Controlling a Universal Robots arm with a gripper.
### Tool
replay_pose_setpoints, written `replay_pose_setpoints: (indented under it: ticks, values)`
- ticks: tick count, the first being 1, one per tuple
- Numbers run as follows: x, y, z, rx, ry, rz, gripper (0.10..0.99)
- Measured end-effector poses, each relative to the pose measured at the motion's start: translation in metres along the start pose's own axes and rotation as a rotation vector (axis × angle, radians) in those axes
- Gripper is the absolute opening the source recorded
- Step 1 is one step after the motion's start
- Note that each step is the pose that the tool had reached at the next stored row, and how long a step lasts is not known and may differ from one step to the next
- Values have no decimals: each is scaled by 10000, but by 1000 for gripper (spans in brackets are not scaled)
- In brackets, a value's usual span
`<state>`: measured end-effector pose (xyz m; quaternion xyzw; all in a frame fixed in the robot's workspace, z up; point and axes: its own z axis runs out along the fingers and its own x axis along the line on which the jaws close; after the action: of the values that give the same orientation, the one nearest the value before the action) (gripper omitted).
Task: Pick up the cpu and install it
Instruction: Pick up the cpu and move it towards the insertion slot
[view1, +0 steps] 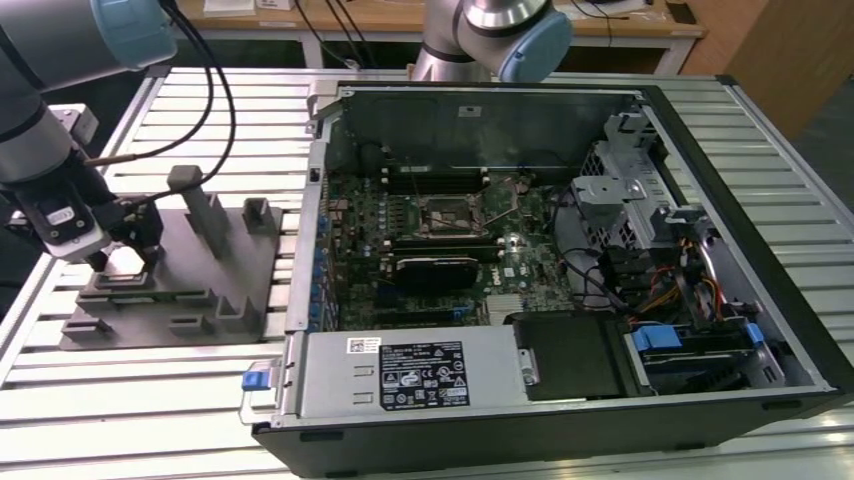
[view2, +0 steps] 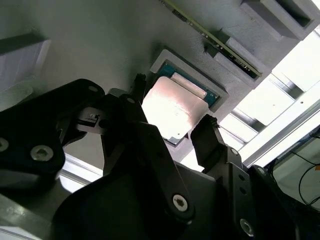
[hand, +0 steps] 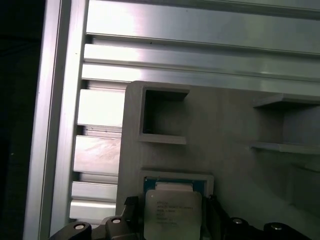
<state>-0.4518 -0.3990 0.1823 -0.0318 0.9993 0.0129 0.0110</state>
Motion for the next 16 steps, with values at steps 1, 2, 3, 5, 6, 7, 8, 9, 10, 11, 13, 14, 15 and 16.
replay_pose_setpoints:
  ticks: [1,2,3,5,6,7,8,9,10,11,13,14,15,16]
  values:
    - [0,0,-3,-1,1,0,647]
    - [0,0,-4,-7,0,-1,647]
    - [0,-1,-5,-28,1,0,647]
    - [0,-1,-6,-113,-3,0,647]
    - [0,0,-6,-115,-4,2,647]
    - [0,0,-5,-117,-5,2,647]
    - [0,0,-2,-129,-6,3,647]
    - [0,0,-1,-143,-6,4,647]
    - [0,0,-1,-150,-6,5,647]
    - [0,0,-1,-150,-7,7,647]
    - [-1,0,-1,-151,-7,9,647]
    - [-3,-1,-3,-151,-7,9,647]
    - [-5,0,-9,-151,-6,9,647]
    - [-6,0,-17,-151,-6,9,647]
